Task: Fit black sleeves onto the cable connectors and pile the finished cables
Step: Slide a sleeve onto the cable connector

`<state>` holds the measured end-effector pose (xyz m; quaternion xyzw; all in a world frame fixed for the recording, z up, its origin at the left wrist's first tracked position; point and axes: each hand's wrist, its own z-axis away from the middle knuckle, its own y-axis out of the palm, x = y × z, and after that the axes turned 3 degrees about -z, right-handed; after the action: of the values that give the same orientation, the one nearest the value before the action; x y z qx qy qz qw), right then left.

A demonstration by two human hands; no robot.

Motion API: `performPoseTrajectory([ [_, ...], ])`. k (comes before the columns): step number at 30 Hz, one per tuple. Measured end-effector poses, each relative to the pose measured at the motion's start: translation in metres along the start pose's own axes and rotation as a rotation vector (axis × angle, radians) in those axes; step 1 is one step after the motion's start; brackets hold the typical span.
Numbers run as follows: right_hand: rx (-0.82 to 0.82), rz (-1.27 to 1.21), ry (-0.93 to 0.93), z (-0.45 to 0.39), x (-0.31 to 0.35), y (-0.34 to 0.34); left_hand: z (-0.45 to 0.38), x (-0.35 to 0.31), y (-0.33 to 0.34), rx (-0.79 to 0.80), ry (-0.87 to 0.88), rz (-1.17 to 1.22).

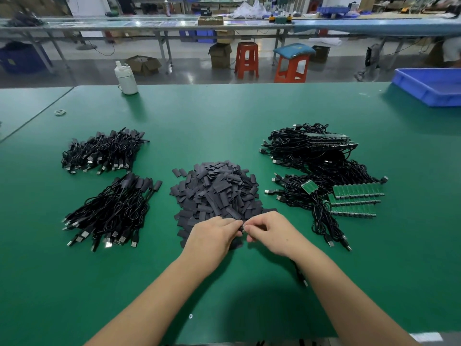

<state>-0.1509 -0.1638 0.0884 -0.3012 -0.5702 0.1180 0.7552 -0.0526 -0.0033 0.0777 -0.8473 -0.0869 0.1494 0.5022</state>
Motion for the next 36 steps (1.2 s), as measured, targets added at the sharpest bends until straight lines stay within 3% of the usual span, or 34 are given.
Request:
performPoseTrajectory([
  [13,0.036,-0.131,-0.019,0.001,-0.002,-0.002,0.001,0.001,0.003,-0.020,0.006,-0.004],
  [24,0.051,-0.069,-0.026,0.003,0.005,0.000,0.003,0.003,0.003,0.105,-0.021,0.029],
  [36,0.008,0.309,-0.140,0.007,0.009,0.002,0.002,0.000,0.010,0.192,-0.034,-0.006],
])
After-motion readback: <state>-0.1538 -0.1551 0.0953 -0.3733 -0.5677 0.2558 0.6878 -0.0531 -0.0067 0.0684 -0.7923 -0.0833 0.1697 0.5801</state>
